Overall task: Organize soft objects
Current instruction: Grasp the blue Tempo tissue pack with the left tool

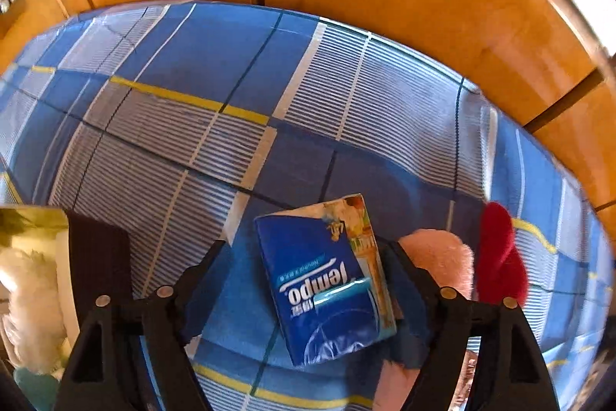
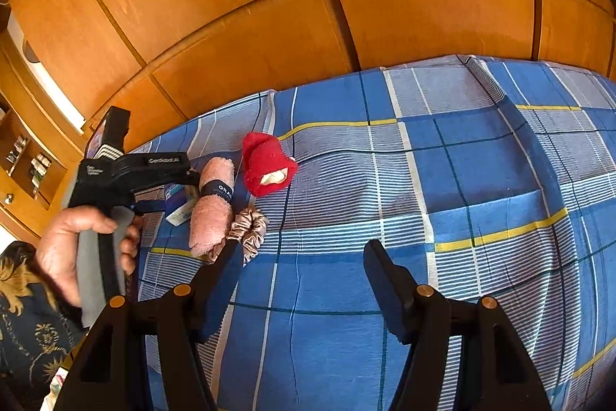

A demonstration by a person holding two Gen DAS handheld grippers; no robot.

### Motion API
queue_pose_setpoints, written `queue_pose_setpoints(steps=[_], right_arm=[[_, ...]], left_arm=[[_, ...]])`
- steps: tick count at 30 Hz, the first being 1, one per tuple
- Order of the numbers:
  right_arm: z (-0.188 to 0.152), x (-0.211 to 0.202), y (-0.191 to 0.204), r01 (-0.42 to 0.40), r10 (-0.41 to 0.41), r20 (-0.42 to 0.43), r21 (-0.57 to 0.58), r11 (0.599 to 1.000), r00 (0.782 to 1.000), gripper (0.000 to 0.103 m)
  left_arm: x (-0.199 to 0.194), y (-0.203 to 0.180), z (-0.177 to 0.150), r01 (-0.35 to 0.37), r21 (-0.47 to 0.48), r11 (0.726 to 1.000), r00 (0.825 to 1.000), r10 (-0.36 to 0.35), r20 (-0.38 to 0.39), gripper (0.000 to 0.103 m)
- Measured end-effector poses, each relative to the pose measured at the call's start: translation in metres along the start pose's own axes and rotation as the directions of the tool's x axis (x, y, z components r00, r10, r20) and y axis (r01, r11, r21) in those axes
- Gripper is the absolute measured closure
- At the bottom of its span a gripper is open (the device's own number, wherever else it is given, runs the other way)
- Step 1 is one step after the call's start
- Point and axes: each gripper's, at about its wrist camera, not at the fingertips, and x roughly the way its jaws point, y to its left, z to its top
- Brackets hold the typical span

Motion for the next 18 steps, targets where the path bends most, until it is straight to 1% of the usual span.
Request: queue_pose_setpoints(steps=[2,4,5,6,8,12,16,18], right_arm=[[0.000,0.001,0.000,0.000,0.001,-0.006,0.001,1.000,1.000,0.037],[0.000,0.001,-0.001,0.003,-0.003,-0.008,0.001,1.000,1.000,0.037],[-0.001,0.001,-0.001,0.004,-0.004,-0.009,0.002,1.000,1.000,0.037],[-0.001,0.002,-0.001,0.004,-0.004,-0.010,0.003,1.000,1.000,0.037],[-0.001,0.003,-0.002,0.006,-0.006,-0.014,0.003,1.000,1.000,0.037],[-0.003,0.005,-0.002,0.007,-0.007,-0.027,0.001,1.000,1.000,0.037],[-0.006,0.012,-0.003,0.009,-0.009,-0.052,0.001,1.000,0.999,0.037],[-0.008,0.017,-0.003,0.000,0.001,-0.073,0.006,1.000,0.997,0.037]], left_arm=[[0.001,-0.001,-0.001,-0.006,0.030,1.000,1.000,0.006,0.012,0.023],[-0.002,0.001,-0.005,-0.018,0.052,0.999,0.999,0.016,0.031,0.035],[-0.005,0.003,-0.007,-0.030,0.064,0.997,0.999,0.027,0.043,0.048],[-0.008,0.006,-0.009,-0.028,0.074,0.997,0.998,0.024,0.051,0.048],[-0.013,0.015,-0.014,0.004,0.068,0.998,0.999,-0.007,0.046,0.049],[-0.031,0.027,-0.027,0.039,0.069,0.997,0.997,-0.043,0.057,0.049],[-0.058,0.027,-0.049,0.080,0.117,0.990,0.993,-0.090,0.079,0.049],[-0.075,0.027,-0.062,0.119,0.139,0.983,0.987,-0.133,0.094,0.049]])
